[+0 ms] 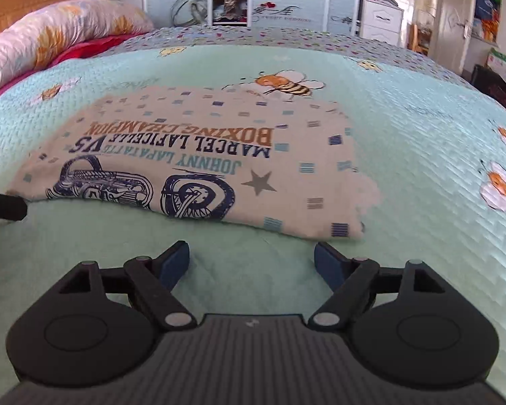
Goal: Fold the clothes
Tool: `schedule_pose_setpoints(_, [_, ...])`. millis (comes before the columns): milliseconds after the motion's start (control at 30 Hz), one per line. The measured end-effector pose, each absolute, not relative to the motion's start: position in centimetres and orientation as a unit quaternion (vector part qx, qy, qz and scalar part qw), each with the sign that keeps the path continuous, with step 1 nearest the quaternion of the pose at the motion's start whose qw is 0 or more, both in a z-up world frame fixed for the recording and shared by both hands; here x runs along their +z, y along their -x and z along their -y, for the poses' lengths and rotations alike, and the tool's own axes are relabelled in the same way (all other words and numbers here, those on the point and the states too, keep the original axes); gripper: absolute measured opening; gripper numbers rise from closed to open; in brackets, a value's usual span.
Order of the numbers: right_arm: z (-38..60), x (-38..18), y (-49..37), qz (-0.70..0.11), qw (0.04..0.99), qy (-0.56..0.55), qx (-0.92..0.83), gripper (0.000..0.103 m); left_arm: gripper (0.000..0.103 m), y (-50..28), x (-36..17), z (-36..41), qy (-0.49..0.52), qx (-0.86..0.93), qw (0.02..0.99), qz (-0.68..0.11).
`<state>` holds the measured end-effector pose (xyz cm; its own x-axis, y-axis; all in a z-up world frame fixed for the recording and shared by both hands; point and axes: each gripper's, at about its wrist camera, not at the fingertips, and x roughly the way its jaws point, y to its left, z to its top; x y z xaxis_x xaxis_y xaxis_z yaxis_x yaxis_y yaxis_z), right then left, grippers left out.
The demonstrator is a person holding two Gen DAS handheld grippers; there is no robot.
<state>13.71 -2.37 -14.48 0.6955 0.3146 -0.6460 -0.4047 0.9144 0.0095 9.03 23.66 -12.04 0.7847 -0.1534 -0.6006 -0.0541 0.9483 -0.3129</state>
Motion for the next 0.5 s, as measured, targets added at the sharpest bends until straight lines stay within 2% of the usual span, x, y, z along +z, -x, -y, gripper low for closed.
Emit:
schedule_pose_setpoints(100, [0.2,-12.3,-14.8,-0.301,0.927,0.062,0.216,0.082,0.064,-11.3,-10.9,-23.4,0.136,-0.03,0.94,-0.311])
schedule_pose_setpoints(233, [-3.9,-12.5,-18.8,-0.299,0.928,0.085,0.204,0.082,0.061,-16.0,-14.3,-24.3,0.125,0.005,0.919,-0.374])
schedule_pose_setpoints(267, [-4.0,-13.5,-19.4,-0.313,0.924,0.099,0.198,0.082,0.058,-15.5,-15.2,-24.8,0.129,0.009,0.916,-0.379])
schedule_pose_setpoints(333, [-3.7,-15.3,-20.3,-0.332,0.916,0.118,0.191,0.082,0.058,-13.1,-15.3,-25.7,0.138,0.003,0.923,-0.359])
schedule_pose_setpoints(500, [3.4,-14.9,-17.7,-0.309,0.932,0.069,0.178,0.083,0.061,-8.7,-12.9,-27.7,0.158,0.009,0.936,-0.313])
